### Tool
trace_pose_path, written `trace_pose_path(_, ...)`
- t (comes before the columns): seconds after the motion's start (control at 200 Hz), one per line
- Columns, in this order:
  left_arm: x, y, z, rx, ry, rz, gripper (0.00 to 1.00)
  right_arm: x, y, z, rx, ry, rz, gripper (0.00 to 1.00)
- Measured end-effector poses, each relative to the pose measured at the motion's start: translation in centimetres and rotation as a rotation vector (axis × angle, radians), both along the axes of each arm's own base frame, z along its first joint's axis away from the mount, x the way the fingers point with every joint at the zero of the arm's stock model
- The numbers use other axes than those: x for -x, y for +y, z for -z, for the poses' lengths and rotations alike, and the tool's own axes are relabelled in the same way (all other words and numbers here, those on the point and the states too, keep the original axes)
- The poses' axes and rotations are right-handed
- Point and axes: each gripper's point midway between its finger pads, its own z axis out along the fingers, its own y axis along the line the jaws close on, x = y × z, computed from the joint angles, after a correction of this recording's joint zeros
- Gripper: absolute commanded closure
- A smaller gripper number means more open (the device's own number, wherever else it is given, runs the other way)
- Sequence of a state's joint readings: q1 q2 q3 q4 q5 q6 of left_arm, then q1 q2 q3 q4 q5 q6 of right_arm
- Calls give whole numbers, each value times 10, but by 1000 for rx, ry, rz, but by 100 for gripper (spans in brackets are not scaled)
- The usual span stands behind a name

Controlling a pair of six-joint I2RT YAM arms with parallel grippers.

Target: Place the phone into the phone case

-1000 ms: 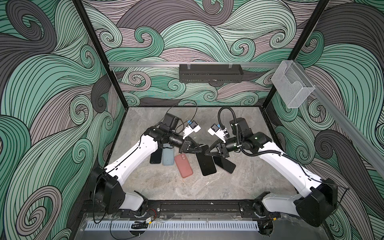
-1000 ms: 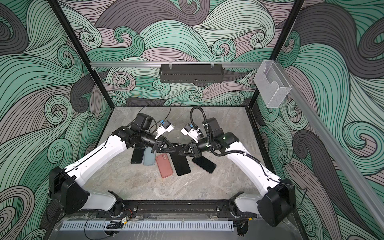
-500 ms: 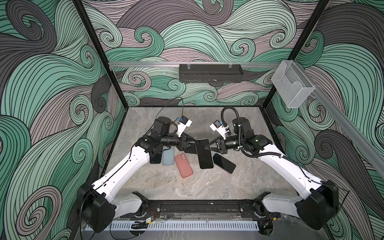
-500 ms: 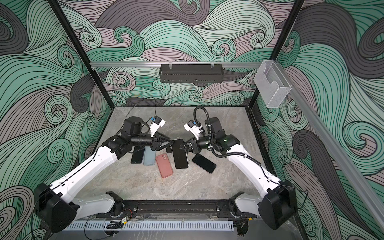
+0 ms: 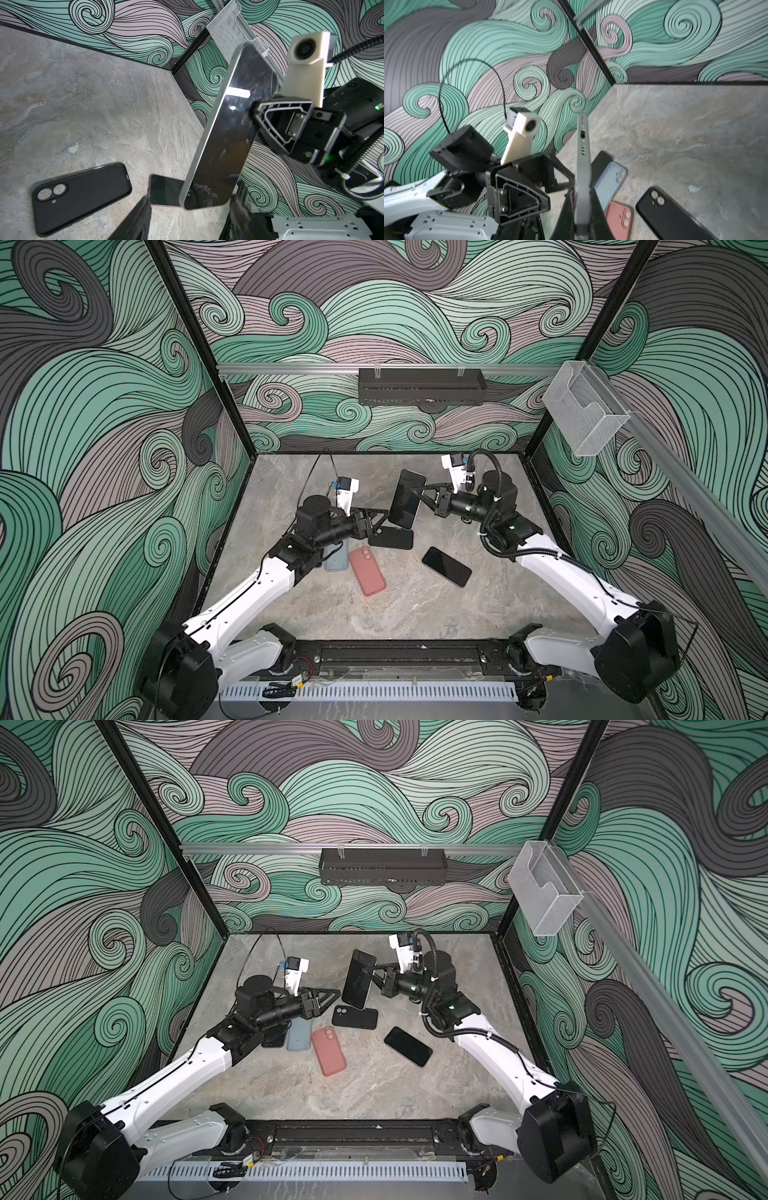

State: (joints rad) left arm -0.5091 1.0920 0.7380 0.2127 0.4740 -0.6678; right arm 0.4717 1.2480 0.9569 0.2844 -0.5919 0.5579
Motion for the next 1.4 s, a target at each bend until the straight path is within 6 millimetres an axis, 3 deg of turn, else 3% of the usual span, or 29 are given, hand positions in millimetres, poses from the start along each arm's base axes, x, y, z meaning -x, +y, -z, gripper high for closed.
trace_pose_path(0.14, -2, -6, -19, 81, -28, 3, 37, -11, -2, -26, -92, -62, 47, 100)
trace_pose_path(0.365, -4, -18, -43, 192, -75, 55, 40, -21, 1, -46, -203, -99, 68, 100)
trace_pose_path(0.631, -2, -24, -63, 274, -119, 90, 50, -15, 5, -67, -286, -140, 49, 100)
trace_pose_path(0.881, -1, -23, -78, 309, -176, 88, 52, -5, 11, -76, -327, -155, 21, 100)
trace_pose_path(1.071, -5, -23, -79, 324, -185, 79, 68, 0, 12, -75, -353, -157, 9, 100)
trace_pose_path(1.401, -6, -21, -93, 373, -223, 73, 78, 3, 9, -83, -398, -181, 11, 100)
